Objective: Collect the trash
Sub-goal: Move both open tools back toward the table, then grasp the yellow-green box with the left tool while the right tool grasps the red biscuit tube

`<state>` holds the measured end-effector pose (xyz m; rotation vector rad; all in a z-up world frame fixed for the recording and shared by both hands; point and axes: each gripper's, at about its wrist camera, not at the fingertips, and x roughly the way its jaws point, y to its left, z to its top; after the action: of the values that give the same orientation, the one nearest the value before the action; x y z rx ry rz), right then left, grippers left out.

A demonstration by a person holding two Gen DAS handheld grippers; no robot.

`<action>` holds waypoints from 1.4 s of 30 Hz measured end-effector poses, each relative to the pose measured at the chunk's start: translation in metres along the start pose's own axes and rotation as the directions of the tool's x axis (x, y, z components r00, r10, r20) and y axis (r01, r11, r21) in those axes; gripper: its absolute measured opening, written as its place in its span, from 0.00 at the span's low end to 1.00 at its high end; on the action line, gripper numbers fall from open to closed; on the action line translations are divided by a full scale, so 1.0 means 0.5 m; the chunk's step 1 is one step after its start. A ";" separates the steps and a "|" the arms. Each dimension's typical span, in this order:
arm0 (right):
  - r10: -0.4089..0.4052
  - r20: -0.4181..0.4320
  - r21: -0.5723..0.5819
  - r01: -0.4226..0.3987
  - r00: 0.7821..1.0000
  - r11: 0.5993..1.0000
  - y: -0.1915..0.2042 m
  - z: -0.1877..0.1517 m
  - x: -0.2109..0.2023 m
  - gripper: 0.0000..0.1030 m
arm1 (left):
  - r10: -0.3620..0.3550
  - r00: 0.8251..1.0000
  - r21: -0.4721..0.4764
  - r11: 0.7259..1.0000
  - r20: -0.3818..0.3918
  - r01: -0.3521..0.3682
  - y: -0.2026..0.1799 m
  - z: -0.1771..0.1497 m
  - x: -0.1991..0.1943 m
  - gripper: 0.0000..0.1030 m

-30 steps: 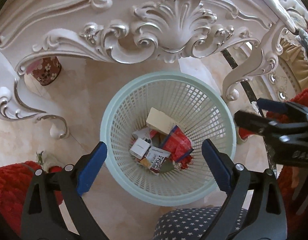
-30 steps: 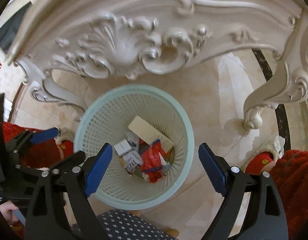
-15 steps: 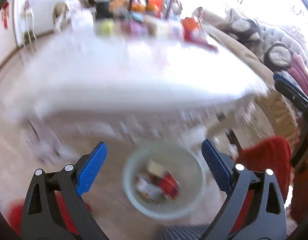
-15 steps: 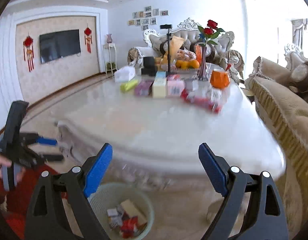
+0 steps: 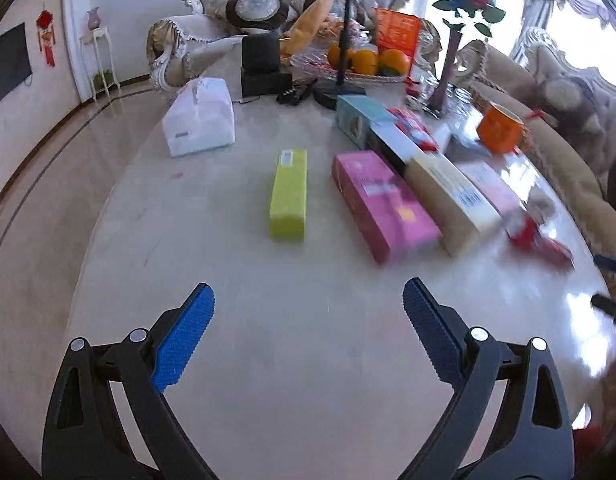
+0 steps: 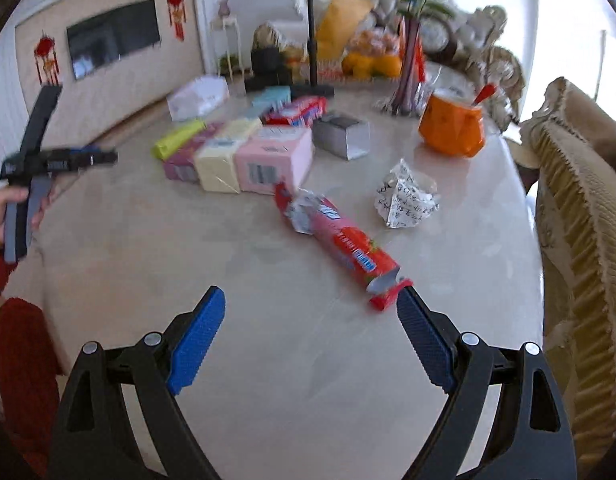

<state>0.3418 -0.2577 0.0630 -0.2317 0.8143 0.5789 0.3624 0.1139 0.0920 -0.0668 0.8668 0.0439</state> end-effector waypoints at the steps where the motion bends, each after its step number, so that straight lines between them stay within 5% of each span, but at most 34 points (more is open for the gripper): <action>1: -0.003 -0.017 -0.014 0.003 1.000 1.000 -0.003 0.006 0.013 0.81 | 0.008 1.000 0.009 1.000 -0.002 -0.008 -0.003 0.014 0.022 0.90; 10: 0.015 -0.085 -0.074 -0.021 0.996 0.997 -0.033 0.045 0.089 0.81 | 0.055 0.997 0.041 0.998 -0.046 -0.053 -0.011 0.090 0.153 0.90; 20: 0.037 -0.133 -0.085 -0.049 0.990 0.995 -0.027 0.059 0.143 0.80 | 0.117 0.990 0.067 0.991 -0.077 -0.112 0.002 0.112 0.213 0.89; 23: 0.023 -0.134 -0.063 -0.031 0.991 0.998 -0.031 0.066 0.144 0.71 | 0.110 0.990 0.073 0.992 -0.094 -0.103 0.008 0.106 0.221 0.76; 26: -0.006 -0.138 -0.028 0.002 0.990 1.000 -0.037 0.068 0.134 0.41 | 0.070 0.993 0.043 0.997 -0.090 -0.067 0.011 0.102 0.211 0.46; 28: -0.026 -0.149 -0.023 0.023 0.989 0.999 -0.032 0.064 0.127 0.31 | 0.078 0.993 0.043 0.996 -0.090 -0.074 0.010 0.100 0.208 0.29; 35: -0.037 -0.094 0.061 0.043 0.995 0.997 0.013 0.033 0.081 0.26 | 0.035 0.997 -0.001 0.999 -0.068 -0.035 0.018 0.079 0.165 0.29; 42: 0.072 0.055 0.186 -0.081 0.996 0.979 0.080 -0.011 -0.041 0.26 | -0.068 0.997 -0.011 0.998 0.033 0.069 0.029 0.019 0.008 0.29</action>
<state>0.3049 -0.2352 0.0754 -0.0130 0.8286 0.5732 0.3710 0.1292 0.0945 -0.1069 0.8309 -0.0137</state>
